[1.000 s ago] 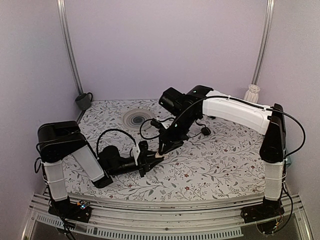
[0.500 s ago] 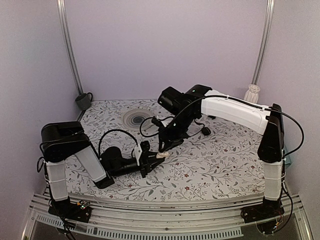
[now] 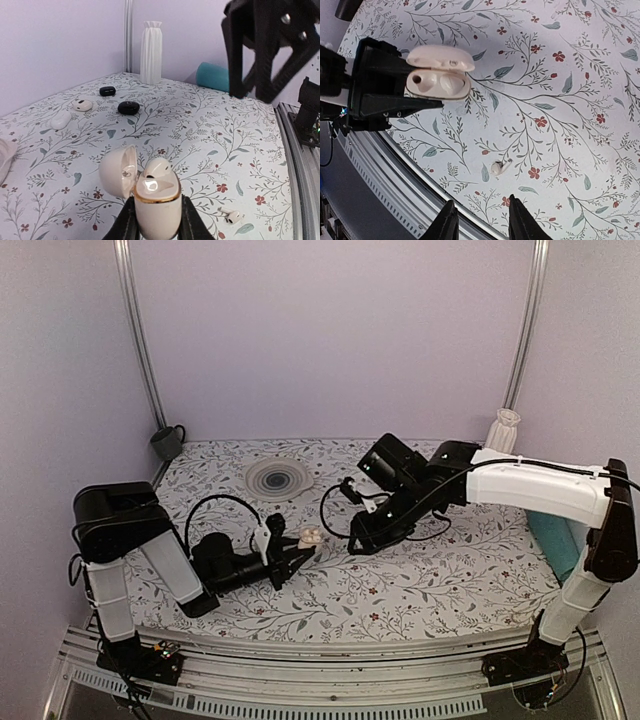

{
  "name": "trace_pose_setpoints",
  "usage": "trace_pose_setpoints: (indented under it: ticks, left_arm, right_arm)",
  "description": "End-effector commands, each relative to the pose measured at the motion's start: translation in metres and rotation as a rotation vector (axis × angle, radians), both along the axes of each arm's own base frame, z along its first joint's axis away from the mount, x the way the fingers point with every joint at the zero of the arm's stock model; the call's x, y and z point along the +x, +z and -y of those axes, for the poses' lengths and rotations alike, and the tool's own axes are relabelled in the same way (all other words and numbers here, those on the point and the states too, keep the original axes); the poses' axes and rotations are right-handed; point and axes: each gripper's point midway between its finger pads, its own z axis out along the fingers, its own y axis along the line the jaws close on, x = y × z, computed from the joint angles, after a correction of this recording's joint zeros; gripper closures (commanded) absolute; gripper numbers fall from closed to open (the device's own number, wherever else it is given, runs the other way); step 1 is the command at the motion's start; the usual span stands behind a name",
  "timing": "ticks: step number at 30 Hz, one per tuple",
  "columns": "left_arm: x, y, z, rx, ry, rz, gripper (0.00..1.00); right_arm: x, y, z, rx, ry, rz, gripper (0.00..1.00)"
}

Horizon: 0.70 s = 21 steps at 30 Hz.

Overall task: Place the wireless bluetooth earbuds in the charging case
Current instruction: Adjust the left earbud at the center of the board.

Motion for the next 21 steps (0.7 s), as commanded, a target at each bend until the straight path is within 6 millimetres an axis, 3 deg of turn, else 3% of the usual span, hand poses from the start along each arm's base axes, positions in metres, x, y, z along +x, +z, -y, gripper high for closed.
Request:
trace_pose_setpoints:
  ticks: [1,6,14,21]
  left_arm:
    - [0.002,0.094,-0.027,-0.274,0.063,0.212,1.00]
    - [-0.003,0.107,-0.039,-0.294,0.072,0.232,1.00]
    - [-0.007,0.119,-0.048,-0.299,0.084,0.246,1.00]
    - [-0.009,0.127,-0.051,-0.283,0.091,0.262,1.00]
  right_arm:
    - [-0.021,-0.031,-0.012,0.026,0.037,0.036,0.67]
    - [-0.035,-0.059,-0.011,0.079,0.065,0.075,0.73]
    - [-0.040,-0.078,-0.003,0.179,0.186,0.258,0.69]
    - [-0.047,-0.110,-0.006,0.145,0.221,0.192,0.75]
